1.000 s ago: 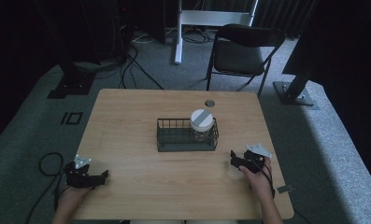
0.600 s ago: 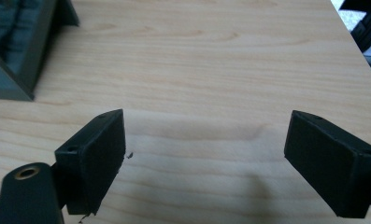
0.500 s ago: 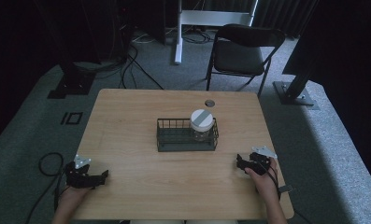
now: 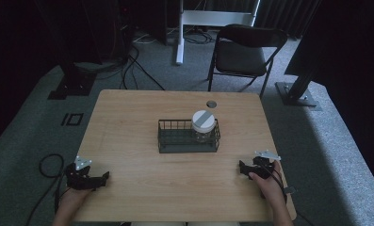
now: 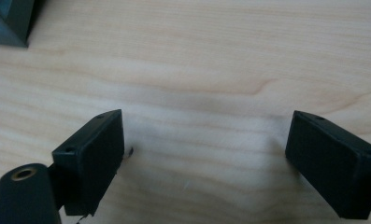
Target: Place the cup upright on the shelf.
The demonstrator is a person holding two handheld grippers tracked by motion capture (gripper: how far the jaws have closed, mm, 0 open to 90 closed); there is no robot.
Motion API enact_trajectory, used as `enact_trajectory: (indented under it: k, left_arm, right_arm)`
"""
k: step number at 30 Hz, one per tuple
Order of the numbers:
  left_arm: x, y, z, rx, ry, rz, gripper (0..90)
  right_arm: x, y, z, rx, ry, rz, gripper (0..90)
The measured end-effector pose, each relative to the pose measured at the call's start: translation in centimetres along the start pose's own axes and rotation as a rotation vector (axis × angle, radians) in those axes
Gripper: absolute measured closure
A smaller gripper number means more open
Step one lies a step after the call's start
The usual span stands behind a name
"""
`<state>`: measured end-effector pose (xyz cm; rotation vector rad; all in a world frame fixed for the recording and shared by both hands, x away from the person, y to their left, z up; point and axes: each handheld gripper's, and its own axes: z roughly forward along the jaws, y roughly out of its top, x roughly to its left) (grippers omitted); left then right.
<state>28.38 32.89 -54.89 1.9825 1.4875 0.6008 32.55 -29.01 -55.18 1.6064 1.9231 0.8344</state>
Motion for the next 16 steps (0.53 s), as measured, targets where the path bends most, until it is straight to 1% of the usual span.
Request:
enact_trajectory:
  k: [4, 16]
  left_arm:
    - [0.0, 0.0, 0.0, 0.0, 0.0, 0.0, 0.1]
    - [0.0, 0.01, 0.0, 0.0, 0.0, 0.0, 0.1]
  right_arm:
    - [-0.11, -0.06, -0.06, 0.001, 0.017, -0.013, 11.1]
    - [-0.11, -0.06, -0.06, 0.003, 0.017, -0.017, 11.0]
